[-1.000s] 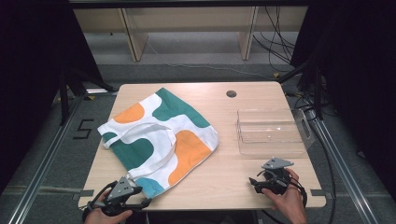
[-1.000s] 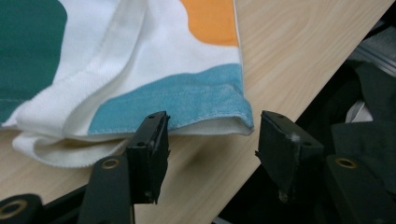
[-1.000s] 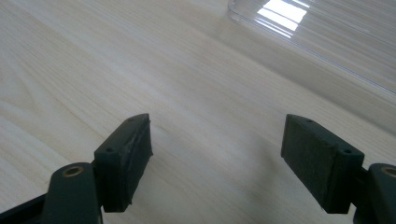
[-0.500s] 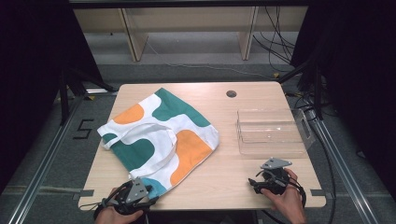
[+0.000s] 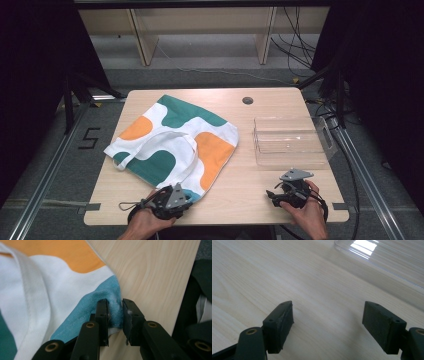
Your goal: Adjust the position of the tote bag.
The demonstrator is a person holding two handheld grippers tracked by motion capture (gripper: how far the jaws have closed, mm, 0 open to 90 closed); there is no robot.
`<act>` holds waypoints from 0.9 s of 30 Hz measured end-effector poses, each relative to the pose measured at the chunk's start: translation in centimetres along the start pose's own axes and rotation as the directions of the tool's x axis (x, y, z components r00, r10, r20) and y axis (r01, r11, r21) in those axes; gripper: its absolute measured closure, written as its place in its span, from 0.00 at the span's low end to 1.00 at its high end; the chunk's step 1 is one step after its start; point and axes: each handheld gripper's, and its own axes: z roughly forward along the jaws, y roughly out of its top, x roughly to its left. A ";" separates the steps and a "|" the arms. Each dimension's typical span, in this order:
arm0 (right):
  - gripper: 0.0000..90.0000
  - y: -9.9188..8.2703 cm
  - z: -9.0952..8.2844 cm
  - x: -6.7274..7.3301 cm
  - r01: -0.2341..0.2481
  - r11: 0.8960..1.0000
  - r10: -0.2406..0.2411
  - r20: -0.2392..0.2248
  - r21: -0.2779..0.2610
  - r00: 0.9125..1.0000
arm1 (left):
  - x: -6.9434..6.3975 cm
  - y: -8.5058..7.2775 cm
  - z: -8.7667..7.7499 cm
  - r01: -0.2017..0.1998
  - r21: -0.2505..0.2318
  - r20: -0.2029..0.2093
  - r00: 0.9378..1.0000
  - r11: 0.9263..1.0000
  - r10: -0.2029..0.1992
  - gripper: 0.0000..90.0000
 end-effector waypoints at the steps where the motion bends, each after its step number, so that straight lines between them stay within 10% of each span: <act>1: 0.28 0.0 0.0 0.0 0.005 1.000 -0.005 0.001 -0.002 1.000 | -0.1 0.7 0.6 -0.004 0.000 0.010 1.000 1.000 0.004 0.83; 14: 0.28 0.0 -0.2 -0.2 0.017 1.000 -0.017 0.002 -0.023 1.000 | -0.6 8.0 6.8 0.012 -0.053 0.072 0.997 0.999 -0.009 0.78; 21: 0.28 0.3 -0.4 0.5 0.019 0.999 -0.020 -0.017 -0.047 1.000 | 0.9 6.3 1.4 0.068 -0.164 0.081 0.995 0.984 -0.056 0.41; 24: 0.28 0.9 -0.4 1.1 0.041 0.995 -0.045 -0.040 -0.094 0.998 | 3.3 3.4 -2.3 0.105 -0.180 0.011 0.994 0.978 -0.104 0.36; 27: 0.26 1.5 -0.5 2.4 0.042 0.994 -0.052 -0.099 -0.103 0.994 | 6.4 -0.6 -5.2 0.181 -0.195 -0.082 0.976 0.964 -0.199 0.33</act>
